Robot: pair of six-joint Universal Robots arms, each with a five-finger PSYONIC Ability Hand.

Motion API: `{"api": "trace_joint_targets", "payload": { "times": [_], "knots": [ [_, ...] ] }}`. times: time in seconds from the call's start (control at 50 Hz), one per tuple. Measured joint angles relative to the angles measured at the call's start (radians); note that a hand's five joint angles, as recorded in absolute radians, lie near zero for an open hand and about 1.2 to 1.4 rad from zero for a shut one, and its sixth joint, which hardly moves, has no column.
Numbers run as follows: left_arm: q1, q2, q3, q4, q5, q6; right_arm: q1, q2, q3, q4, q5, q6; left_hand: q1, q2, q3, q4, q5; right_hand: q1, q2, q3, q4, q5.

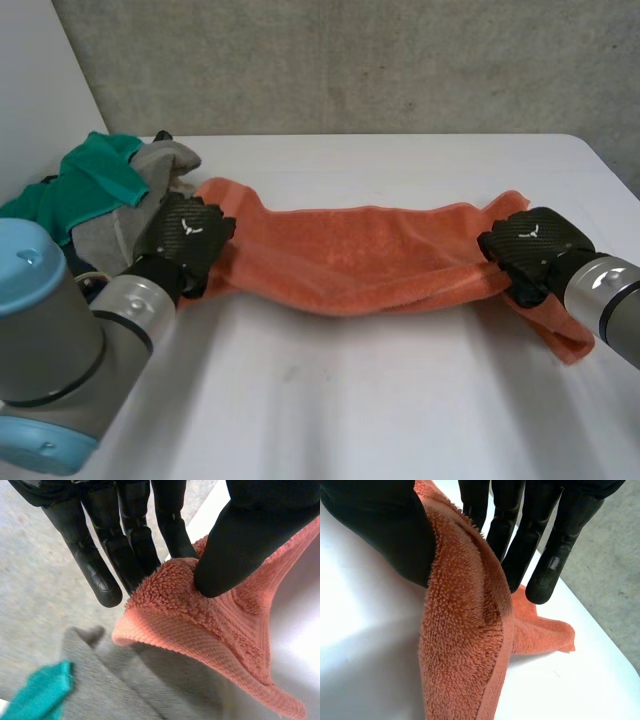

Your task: Fold the laundry.

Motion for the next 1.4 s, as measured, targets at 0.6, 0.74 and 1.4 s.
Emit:
{"api": "trace_joint_targets", "payload": {
  "times": [0.6,0.74,1.4],
  "knots": [
    [-0.008,-0.389,0.775,-0.097,-0.086,0.071,0.025,0.260,-0.500,-0.273,0.136,-0.263,0.000,0.009,0.005,0.004,0.000,0.000,0.000,0.000,0.002,0.000],
    [-0.010,-0.384,1.038,0.133,-0.099,0.103,0.033,0.243,-0.642,-0.603,0.147,-0.260,0.000,0.010,0.005,0.005,0.000,0.000,0.000,0.000,0.003,0.000],
    [-0.028,-0.217,0.181,0.184,-0.075,0.024,0.007,0.244,0.012,-0.314,0.086,-0.086,0.000,0.011,0.007,0.008,0.000,-0.795,-0.948,-0.969,-0.958,-0.920]
  ]
}}
